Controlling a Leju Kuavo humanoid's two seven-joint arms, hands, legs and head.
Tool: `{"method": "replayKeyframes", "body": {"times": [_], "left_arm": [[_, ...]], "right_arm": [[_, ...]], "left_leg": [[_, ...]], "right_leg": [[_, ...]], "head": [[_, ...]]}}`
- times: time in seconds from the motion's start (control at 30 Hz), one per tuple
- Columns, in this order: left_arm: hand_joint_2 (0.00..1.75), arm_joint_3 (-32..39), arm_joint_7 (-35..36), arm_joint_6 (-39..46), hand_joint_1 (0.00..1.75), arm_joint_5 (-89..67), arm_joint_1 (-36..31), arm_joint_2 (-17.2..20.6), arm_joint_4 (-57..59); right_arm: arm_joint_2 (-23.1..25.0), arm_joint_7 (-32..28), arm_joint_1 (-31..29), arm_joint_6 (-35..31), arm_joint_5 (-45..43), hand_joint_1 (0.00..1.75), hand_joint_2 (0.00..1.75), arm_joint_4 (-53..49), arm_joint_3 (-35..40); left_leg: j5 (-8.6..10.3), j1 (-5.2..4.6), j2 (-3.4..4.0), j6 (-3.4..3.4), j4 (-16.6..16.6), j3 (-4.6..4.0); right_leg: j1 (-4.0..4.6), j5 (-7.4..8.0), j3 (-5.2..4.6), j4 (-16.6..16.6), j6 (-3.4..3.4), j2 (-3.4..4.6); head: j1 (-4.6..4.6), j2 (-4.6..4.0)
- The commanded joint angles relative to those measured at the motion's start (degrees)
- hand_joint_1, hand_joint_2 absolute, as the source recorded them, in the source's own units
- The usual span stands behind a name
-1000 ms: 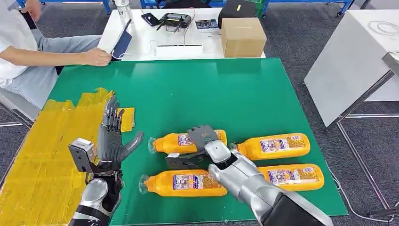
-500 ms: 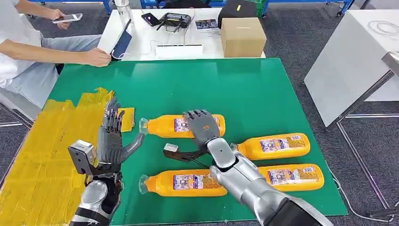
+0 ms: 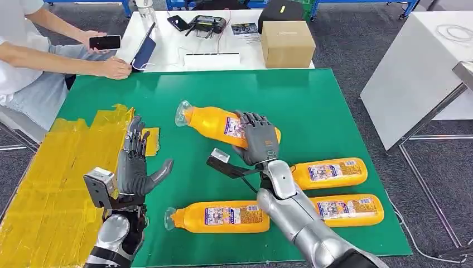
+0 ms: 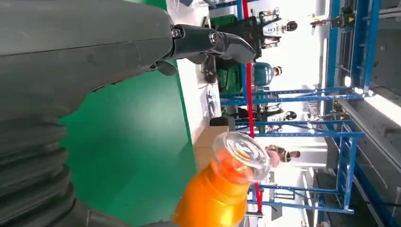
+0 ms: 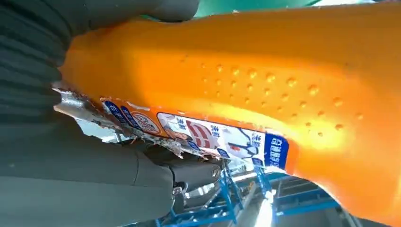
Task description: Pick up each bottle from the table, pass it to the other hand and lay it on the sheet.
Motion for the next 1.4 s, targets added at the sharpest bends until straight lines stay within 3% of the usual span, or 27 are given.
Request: {"method": "replayKeyframes", "body": {"times": [0.03, 0.13, 0.23, 0.33, 0.37, 0.5, 1.0, 1.4], "left_arm": [[1.75, -1.4, -0.2, 1.0, 0.00, -0.4, -1.8, 1.0, 1.1], [1.75, -1.3, -0.1, 1.2, 0.00, -0.3, -1.7, 1.1, 1.1], [1.75, -1.9, 1.1, -0.3, 0.00, 1.2, -2.3, 1.5, 1.9], [1.75, -5.1, 2.7, -2.7, 0.00, 1.2, -4.5, 3.0, 4.6], [1.75, -6.3, 3.1, -3.7, 0.00, 1.7, -5.5, 3.4, 5.5], [1.75, -8.5, 3.4, -4.1, 0.00, 1.6, -6.7, 4.4, 5.5], [1.75, -11.6, 4.2, -4.9, 0.00, 0.9, -8.5, 4.5, 7.4], [1.75, -12.2, 4.3, -5.1, 0.00, 0.8, -9.6, 4.1, 8.8]], "right_arm": [[-0.8, -3.9, -0.3, 0.6, -7.3, 1.75, 1.75, -0.6, -8.4], [-0.8, -5.6, 0.4, 0.8, -10.0, 1.75, 1.75, -1.4, -9.7], [0.3, -13.1, 2.5, 6.0, -21.7, 1.75, 1.75, -4.8, -12.3], [0.7, -20.5, 5.8, 17.6, -37.8, 1.75, 1.75, -10.4, -13.8], [0.6, -22.1, 7.3, 24.4, -45.8, 1.75, 1.75, -12.9, -14.1], [0.0, -22.7, 8.5, 29.6, -52.4, 1.75, 1.75, -15.4, -11.8], [0.1, -23.3, 7.9, 33.2, -55.4, 1.75, 1.75, -16.4, -7.6], [-0.3, -22.4, 6.3, 31.4, -46.8, 1.75, 1.75, -12.0, 1.3]], "left_leg": [[-0.06, 0.08, -0.22, -0.04, 0.0, 0.11], [-0.02, 0.01, -0.10, -0.01, 0.0, 0.05], [-0.04, 0.04, -0.12, -0.04, 0.0, 0.09], [-0.04, 0.07, -0.23, -0.07, 0.0, 0.10], [0.00, 0.06, -0.26, -0.05, 0.0, 0.02], [-0.01, 0.02, -0.11, -0.03, 0.0, 0.02], [-0.04, 0.05, -0.06, -0.05, 0.0, 0.08], [-0.03, 0.03, -0.02, -0.03, 0.0, 0.09]], "right_leg": [[0.08, -0.08, 0.21, -0.1, -0.07, -0.18], [0.02, -0.04, 0.11, 0.0, -0.04, -0.09], [0.04, -0.06, 0.15, 0.0, -0.07, -0.09], [0.08, -0.08, 0.19, 0.0, -0.11, -0.19], [0.06, -0.06, 0.11, 0.0, -0.08, -0.23], [0.02, -0.03, 0.06, 0.0, -0.05, -0.09], [0.06, -0.03, 0.12, 0.0, -0.07, -0.04], [0.04, -0.01, 0.11, -0.1, -0.05, 0.00]], "head": [[-0.02, 0.00], [0.00, 0.00], [0.00, 0.00], [0.00, 0.00], [-0.02, 0.00], [-0.02, 0.00], [-0.02, 0.00], [-0.02, 0.00]]}}
